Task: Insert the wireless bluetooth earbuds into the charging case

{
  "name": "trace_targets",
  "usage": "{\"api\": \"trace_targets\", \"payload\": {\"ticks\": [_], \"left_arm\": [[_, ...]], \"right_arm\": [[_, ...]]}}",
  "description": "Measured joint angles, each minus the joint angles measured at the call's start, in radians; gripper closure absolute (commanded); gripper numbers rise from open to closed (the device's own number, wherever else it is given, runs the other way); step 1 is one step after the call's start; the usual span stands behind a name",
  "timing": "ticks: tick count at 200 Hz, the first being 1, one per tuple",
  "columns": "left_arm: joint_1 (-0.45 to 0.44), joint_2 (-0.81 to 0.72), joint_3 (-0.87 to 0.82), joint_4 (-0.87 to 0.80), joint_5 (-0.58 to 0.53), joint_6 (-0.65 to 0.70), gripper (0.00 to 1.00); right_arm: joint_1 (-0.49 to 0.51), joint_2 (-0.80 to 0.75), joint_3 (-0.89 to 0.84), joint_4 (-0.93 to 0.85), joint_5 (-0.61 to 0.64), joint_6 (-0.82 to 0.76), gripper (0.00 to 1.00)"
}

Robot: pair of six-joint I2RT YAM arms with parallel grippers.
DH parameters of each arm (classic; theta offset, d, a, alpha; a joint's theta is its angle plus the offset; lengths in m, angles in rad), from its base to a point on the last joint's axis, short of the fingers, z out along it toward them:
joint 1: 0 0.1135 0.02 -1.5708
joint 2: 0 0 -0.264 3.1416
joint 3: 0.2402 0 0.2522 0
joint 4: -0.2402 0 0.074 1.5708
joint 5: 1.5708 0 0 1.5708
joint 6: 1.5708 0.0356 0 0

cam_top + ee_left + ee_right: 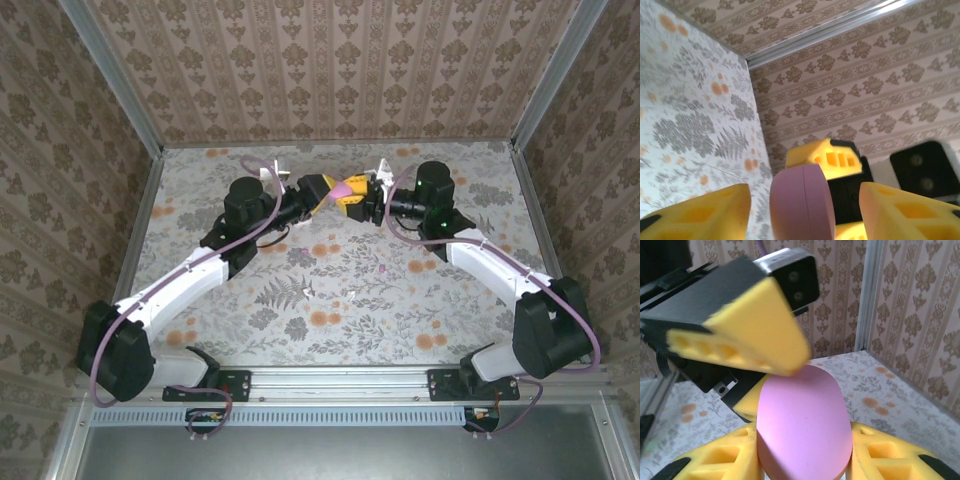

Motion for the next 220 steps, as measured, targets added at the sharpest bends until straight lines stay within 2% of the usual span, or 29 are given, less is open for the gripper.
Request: {"api": "trace_targets", "payload": {"ticks": [26,58,87,107,127,163,220], "left_arm": [[0.001,-0.058,0.0,-0.053,-0.019,0.156,0.27],[0.01,-0.148,-0.015,-0.066,-0.024,0.456,0.27],[0.013,-0.189,-0.072,-0.056,0.077,0.759,0.31],[0.019,-0.188,-0.092,-0.067,0.151,0.893,0.32],[0.04,-0.182,-0.093,-0.056,0.224,0.947,0.32],[0.053,-0.162,-0.091,-0.008,0.333,0.966,0.35],[0.053,-0.12,-0.088,0.034,0.386,0.966,0.39]], "right_arm": [[-0.032,0.0,0.05,-0.07,-0.028,0.084,0.62],[-0.055,-0.016,0.084,-0.15,-0.098,0.154,0.61],[-0.059,-0.045,0.12,-0.211,-0.182,0.169,0.61],[-0.058,-0.06,0.136,-0.234,-0.229,0.169,0.6],[-0.058,-0.065,0.149,-0.253,-0.263,0.165,0.6],[-0.058,-0.065,0.151,-0.273,-0.303,0.142,0.59],[-0.055,-0.065,0.163,-0.323,-0.343,0.062,0.58]]}}
